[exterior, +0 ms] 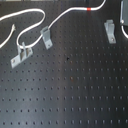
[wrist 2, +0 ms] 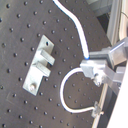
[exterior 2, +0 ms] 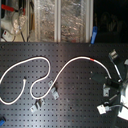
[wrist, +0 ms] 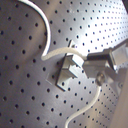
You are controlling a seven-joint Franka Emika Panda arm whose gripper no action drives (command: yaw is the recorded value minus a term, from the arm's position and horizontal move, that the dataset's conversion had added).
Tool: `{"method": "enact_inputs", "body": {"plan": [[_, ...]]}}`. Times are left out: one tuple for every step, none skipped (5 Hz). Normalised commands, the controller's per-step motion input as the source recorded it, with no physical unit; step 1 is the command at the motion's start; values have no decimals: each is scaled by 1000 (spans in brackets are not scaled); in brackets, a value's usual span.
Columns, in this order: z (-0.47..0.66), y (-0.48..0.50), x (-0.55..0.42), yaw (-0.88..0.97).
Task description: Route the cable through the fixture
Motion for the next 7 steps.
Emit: {"method": "enact_inputs", "body": {"plan": [[1,-12,-3,0],[50,0,-1,0],[130,-8,-22,0],[293,328,-183,-180],[315,344,-221,-103],[176,121,-25,-43],[1,3,-13,0]]}}
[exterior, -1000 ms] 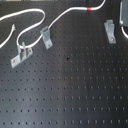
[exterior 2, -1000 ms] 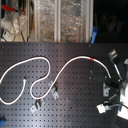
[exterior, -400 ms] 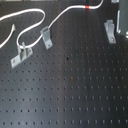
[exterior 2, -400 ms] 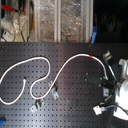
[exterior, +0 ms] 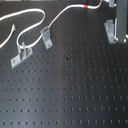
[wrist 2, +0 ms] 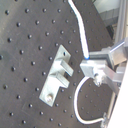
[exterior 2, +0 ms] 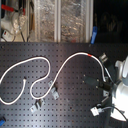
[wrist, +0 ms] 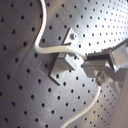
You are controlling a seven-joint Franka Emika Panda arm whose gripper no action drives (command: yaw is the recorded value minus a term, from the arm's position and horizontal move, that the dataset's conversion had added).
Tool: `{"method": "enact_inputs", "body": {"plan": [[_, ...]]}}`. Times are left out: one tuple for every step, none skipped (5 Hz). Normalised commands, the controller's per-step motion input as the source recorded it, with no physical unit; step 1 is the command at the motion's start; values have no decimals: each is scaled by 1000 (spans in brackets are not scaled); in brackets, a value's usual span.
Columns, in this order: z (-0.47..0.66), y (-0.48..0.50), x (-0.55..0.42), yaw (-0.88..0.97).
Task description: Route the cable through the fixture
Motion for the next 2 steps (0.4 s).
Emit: {"method": "enact_inputs", "body": {"plan": [[174,34,-160,0],[301,-24,-245,169]]}}
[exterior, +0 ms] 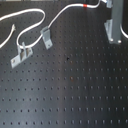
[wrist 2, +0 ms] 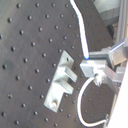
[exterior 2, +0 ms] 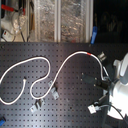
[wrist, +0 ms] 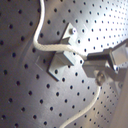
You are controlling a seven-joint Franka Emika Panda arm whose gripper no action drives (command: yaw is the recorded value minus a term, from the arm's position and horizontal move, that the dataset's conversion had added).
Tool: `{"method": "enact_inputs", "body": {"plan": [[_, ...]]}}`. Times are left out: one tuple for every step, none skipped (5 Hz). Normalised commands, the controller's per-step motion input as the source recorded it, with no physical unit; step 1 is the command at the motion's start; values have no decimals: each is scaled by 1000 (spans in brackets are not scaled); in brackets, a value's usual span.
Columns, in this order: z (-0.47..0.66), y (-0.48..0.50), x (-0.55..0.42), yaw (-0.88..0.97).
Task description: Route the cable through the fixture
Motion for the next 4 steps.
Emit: {"method": "enact_inputs", "body": {"plan": [[209,118,-210,643],[146,126,-151,723],[-2,266,75,440],[5,344,286,0]]}}
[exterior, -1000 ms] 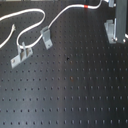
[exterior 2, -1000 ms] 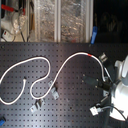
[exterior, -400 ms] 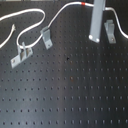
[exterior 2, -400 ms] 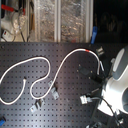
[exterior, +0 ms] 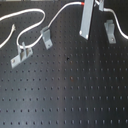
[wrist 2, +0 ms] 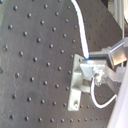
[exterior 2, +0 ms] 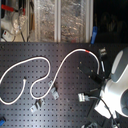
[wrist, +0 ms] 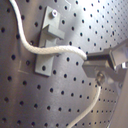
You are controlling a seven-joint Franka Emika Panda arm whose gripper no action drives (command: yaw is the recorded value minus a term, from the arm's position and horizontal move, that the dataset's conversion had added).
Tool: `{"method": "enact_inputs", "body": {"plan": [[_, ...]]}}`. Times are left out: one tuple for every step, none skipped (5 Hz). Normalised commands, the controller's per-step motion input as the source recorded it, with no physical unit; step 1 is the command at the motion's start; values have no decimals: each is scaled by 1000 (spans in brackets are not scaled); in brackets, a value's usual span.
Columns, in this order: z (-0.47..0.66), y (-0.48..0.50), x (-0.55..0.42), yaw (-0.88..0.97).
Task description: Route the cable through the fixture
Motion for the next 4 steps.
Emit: {"method": "enact_inputs", "body": {"plan": [[30,319,265,66],[43,0,-1,0],[247,262,18,329],[168,148,48,300]]}}
